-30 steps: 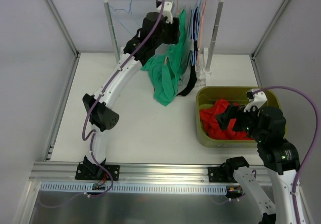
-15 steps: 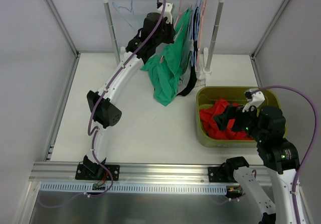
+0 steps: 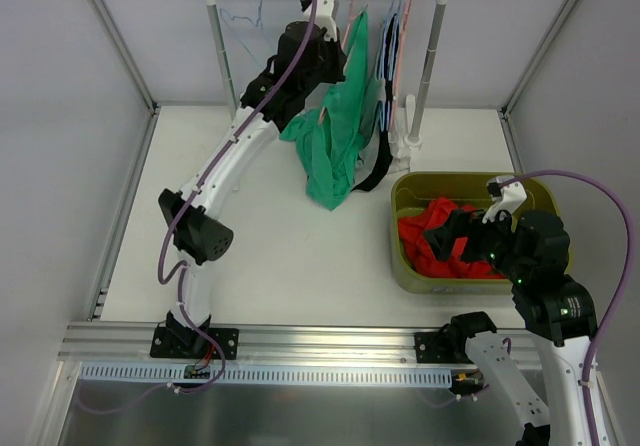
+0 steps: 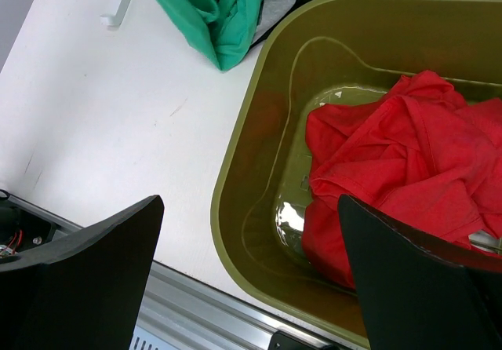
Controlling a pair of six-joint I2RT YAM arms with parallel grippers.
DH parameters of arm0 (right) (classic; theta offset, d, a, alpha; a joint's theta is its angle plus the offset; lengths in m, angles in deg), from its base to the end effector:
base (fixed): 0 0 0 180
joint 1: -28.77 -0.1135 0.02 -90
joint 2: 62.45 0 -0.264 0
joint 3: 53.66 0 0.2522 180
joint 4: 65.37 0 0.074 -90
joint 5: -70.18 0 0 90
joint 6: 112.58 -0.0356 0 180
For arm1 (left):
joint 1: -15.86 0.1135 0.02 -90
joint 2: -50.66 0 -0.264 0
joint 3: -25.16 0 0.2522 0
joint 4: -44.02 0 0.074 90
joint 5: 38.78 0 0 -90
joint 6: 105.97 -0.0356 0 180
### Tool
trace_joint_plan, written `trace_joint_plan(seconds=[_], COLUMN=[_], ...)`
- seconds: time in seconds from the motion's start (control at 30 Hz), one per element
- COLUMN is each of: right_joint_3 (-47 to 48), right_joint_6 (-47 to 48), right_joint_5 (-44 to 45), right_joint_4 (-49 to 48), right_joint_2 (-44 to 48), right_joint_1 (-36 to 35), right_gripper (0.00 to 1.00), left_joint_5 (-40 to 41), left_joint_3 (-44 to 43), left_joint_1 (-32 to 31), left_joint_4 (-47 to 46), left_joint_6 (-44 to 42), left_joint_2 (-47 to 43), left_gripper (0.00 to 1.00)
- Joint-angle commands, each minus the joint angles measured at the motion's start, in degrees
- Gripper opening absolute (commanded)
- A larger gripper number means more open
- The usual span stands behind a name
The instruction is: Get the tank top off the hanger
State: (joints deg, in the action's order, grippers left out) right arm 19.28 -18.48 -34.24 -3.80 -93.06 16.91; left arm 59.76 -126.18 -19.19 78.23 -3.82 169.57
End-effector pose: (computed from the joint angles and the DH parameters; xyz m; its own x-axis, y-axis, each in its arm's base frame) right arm 0.0781 0.0255 0.3820 -0.2910 -0.1319 -0.9476 -0.4511 0.8924 0.0143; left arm 0.3875 -0.2654 0.4765 -0.1188 -0.1709 -0.9781 0.4311 0.8785 -0.2059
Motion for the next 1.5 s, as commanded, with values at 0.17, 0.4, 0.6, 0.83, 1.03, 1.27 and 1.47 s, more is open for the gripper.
trace_joint_plan(seconds=[0.17, 0.4, 0.6, 0.83, 1.03, 1.27, 1.47], right_joint_3=[-0.03, -0.03, -0.03, 0.41, 3.40, 6.04, 1.65], right_joint_6=[0.21, 0.47, -0.23, -0.32, -1.20, -3.47, -13.33], right_joint_5=[-2.37, -3.43, -6.24, -7.12, -8.70, -20.61, -24.81], right_joint_4=[-2.81, -2.90, -4.39, -6.06, -7.64, -14.40, -27.59], right_joint_2=[1.25, 2.48, 2.13, 1.87, 0.03, -4.37, -8.14], right_joint_1=[0.26, 0.26, 0.34, 0.34, 0.26, 0.34, -5.60], right_gripper=[0.99, 0.99, 1.00, 1.00, 0.99, 0.98, 0.92], left_joint_5=[5.70, 3.86, 2.89, -3.69, -14.67, -26.37, -27.86], left_joint_3=[8.72, 22.69, 33.59, 43.09, 45.21, 41.17, 47.65], left_joint_1=[-2.66, -4.58, -8.01, -10.48, -10.48, -10.48, -10.48], left_joint_4=[-4.10, -4.28, -4.28, -3.31, -0.24, 4.59, 6.36], left_joint_6=[4.73, 7.46, 7.20, 6.84, 7.37, 8.51, 10.97], left_joint_2=[-14.40, -28.09, -42.08, -58.69, -71.79, -79.01, -78.13], left_gripper=[0.00, 0.00, 0.00, 0.00, 0.00, 0.00, 0.00])
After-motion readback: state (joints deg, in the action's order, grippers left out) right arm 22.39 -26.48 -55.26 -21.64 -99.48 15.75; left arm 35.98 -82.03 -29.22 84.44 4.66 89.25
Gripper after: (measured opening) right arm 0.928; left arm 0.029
